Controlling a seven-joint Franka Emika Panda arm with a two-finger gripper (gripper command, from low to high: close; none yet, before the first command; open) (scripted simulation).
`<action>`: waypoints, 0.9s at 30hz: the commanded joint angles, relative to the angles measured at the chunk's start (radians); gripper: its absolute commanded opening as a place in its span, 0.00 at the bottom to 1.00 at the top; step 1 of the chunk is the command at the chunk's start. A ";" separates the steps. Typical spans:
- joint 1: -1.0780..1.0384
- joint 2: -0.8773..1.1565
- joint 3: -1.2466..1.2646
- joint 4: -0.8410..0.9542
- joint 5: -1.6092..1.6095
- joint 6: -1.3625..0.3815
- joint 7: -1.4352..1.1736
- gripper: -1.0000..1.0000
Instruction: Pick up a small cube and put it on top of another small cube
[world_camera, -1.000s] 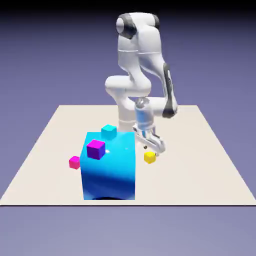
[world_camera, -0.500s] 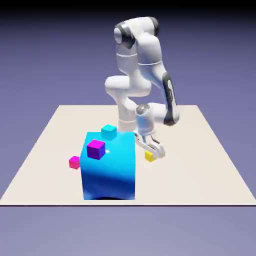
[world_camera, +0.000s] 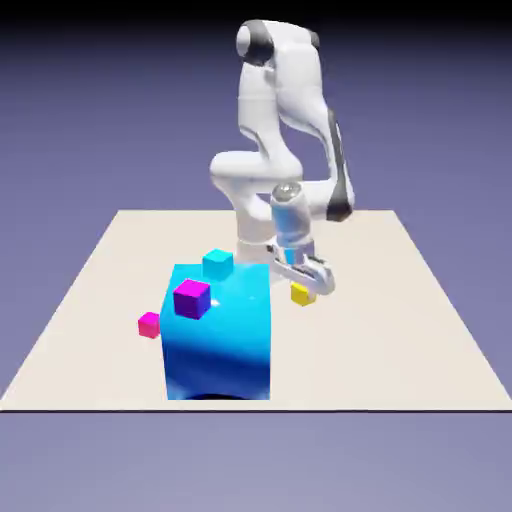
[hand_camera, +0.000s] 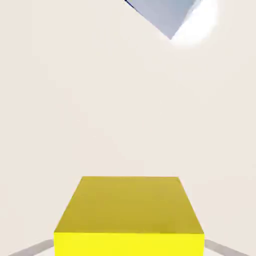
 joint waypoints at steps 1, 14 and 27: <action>-0.007 -0.015 -0.036 0.031 -0.037 -0.038 0.010 0.00; -0.214 -0.201 -0.442 0.394 -0.499 -0.589 0.280 0.00; -0.298 -0.173 -0.436 0.312 -0.532 -0.556 0.401 1.00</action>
